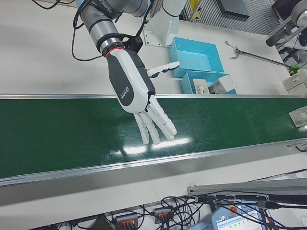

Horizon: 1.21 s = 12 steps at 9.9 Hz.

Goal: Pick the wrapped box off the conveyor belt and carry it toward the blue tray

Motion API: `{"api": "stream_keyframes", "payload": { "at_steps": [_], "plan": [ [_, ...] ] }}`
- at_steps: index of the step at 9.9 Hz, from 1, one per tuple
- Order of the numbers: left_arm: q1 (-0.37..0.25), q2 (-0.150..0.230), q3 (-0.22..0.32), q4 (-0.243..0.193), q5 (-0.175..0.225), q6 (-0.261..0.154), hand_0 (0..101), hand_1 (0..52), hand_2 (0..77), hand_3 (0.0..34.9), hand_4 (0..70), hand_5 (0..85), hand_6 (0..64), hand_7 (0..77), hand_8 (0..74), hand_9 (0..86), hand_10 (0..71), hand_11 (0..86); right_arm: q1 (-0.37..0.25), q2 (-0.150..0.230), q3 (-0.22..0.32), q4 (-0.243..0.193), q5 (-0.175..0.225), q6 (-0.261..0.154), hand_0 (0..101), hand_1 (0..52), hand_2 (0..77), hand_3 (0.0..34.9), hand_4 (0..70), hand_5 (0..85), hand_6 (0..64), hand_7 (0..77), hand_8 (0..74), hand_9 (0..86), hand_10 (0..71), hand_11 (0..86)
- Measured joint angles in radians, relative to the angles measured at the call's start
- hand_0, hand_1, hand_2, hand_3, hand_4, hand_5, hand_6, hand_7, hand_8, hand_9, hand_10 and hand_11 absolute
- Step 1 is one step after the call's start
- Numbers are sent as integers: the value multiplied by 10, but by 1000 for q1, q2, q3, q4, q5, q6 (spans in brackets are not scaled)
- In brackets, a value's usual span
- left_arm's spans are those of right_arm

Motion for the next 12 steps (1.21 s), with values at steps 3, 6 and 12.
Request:
{"api": "stream_keyframes", "payload": {
  "at_steps": [3, 6, 12],
  "plan": [
    [0, 0, 0, 0, 0, 0, 0, 0, 11, 0, 0, 11, 0, 0, 0, 0, 5, 0, 22, -3, -4, 4, -12, 7, 407, 65, 87, 1, 0, 44, 5, 5, 0, 11, 0, 11],
    [0, 0, 0, 0, 0, 0, 0, 0, 5, 0, 0, 11, 0, 0, 0, 0, 5, 0, 18, -3, -5, 4, -13, 8, 406, 98, 87, 0, 0, 49, 0, 0, 0, 11, 0, 11],
    [0, 0, 0, 0, 0, 0, 0, 0, 11, 0, 0, 11, 0, 0, 0, 0, 0, 0, 6, -4, -8, 5, -13, 8, 409, 98, 87, 0, 0, 44, 0, 0, 0, 11, 0, 11]
  ]
}}
